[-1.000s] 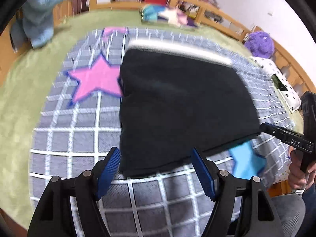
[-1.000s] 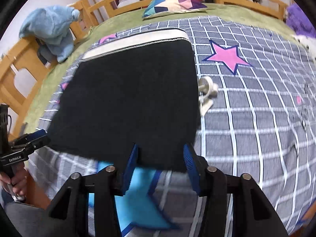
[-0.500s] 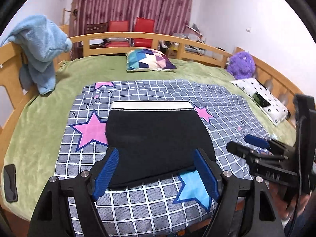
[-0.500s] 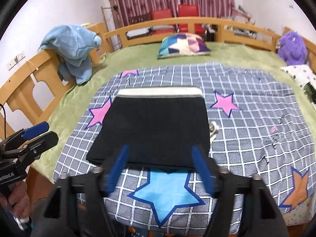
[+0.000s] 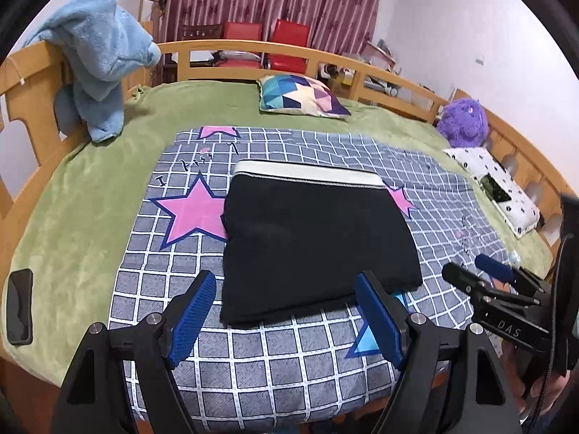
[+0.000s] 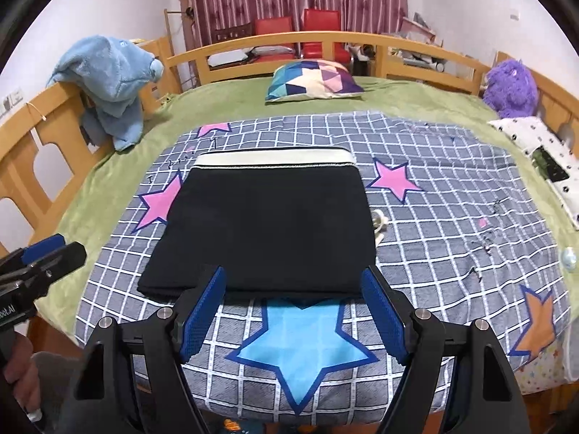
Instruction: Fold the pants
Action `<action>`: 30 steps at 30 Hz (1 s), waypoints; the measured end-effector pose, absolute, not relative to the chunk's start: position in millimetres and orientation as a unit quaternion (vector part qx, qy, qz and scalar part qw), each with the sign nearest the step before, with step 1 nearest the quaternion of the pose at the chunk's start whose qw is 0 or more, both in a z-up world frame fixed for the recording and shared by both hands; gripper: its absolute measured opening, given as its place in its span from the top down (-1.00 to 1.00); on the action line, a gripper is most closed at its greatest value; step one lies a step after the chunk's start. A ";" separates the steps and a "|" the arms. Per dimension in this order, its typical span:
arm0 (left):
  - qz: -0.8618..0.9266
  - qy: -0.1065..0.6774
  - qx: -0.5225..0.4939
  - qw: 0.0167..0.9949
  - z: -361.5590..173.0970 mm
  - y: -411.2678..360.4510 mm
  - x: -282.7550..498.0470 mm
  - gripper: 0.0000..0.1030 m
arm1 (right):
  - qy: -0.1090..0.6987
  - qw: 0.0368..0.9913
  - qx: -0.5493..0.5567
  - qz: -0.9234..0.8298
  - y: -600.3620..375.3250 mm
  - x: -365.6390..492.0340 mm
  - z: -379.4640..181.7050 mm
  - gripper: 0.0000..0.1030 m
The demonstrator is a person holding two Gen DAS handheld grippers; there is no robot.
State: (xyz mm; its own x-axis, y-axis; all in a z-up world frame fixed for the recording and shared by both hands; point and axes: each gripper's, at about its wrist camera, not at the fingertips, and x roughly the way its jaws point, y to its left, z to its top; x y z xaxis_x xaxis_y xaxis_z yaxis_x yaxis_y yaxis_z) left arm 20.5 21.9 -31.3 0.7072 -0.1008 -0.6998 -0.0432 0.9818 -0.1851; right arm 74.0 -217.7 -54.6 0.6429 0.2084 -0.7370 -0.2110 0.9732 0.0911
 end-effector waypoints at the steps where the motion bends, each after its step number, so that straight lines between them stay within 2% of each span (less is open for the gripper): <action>1: -0.015 0.383 -0.098 0.919 -31.7 24.1 20.5 -0.52 | 0.408 0.906 -0.003 0.115 -217.5 74.3 -54.8 -0.48; 5: -0.015 0.382 -0.102 0.919 -31.0 25.4 18.0 -0.52 | 0.426 0.898 -0.006 0.112 -217.7 78.1 -58.3 -0.48; 16: -0.005 0.374 -0.067 0.925 -26.3 6.8 14.9 -0.52 | 0.414 0.903 -0.001 0.119 -215.4 69.4 -52.5 -0.53; 30: -0.005 0.370 -0.071 0.926 -25.1 7.9 11.9 -0.53 | 0.408 0.905 -0.006 0.120 -210.6 65.6 -51.1 -0.55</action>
